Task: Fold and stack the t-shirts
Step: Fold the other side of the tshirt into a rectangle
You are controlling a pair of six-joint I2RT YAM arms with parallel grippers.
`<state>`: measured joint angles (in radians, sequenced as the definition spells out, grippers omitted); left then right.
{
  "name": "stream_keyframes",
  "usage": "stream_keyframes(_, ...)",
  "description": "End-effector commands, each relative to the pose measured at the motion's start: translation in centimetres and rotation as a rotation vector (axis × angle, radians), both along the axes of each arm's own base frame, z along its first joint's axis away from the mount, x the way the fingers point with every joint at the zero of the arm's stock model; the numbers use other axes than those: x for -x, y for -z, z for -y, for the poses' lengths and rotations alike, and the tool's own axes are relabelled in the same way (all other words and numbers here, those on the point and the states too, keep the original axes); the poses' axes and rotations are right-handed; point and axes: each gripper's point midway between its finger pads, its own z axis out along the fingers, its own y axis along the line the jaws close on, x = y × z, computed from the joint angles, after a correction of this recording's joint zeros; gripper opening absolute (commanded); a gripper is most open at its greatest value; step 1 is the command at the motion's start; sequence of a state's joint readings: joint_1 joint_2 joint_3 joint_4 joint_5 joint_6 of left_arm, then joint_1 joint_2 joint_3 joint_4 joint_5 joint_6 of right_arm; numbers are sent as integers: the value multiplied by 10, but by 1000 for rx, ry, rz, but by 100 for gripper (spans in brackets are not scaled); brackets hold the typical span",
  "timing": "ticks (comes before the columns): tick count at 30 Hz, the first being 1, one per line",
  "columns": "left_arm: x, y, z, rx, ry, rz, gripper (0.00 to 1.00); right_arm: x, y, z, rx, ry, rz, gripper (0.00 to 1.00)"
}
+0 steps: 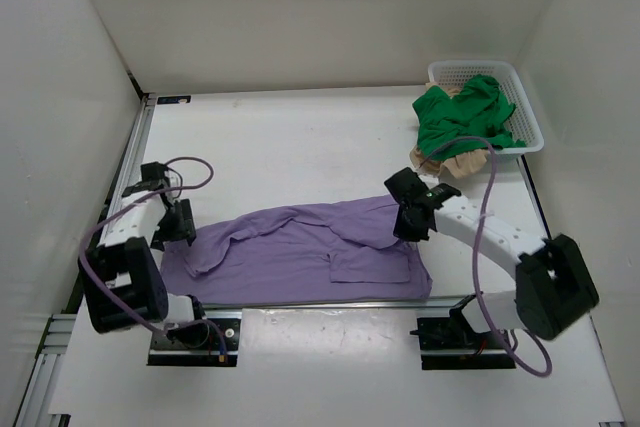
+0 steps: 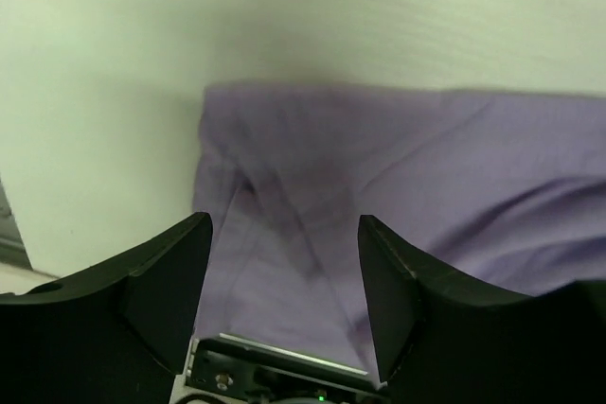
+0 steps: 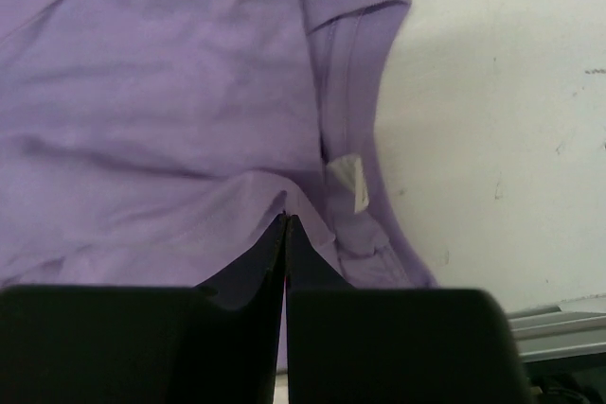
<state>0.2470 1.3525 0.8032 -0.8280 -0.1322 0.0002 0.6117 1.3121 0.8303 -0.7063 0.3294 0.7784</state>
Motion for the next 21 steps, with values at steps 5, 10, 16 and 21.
stream_keyframes(5, -28, 31, 1, -81, 67, -1, 69, -33, 31, -10, -28, 70, -139, 0)
stream_keyframes(10, -41, 44, 5, -67, 89, -24, 68, -64, 48, -10, -29, 108, -200, 0)
stream_keyframes(16, -91, 45, 5, -36, 97, 16, 68, -132, 46, -28, -19, 89, -173, 0)
stream_keyframes(21, -171, 28, -8, -47, 90, 125, 68, -176, 36, -38, -35, 96, -137, 0)
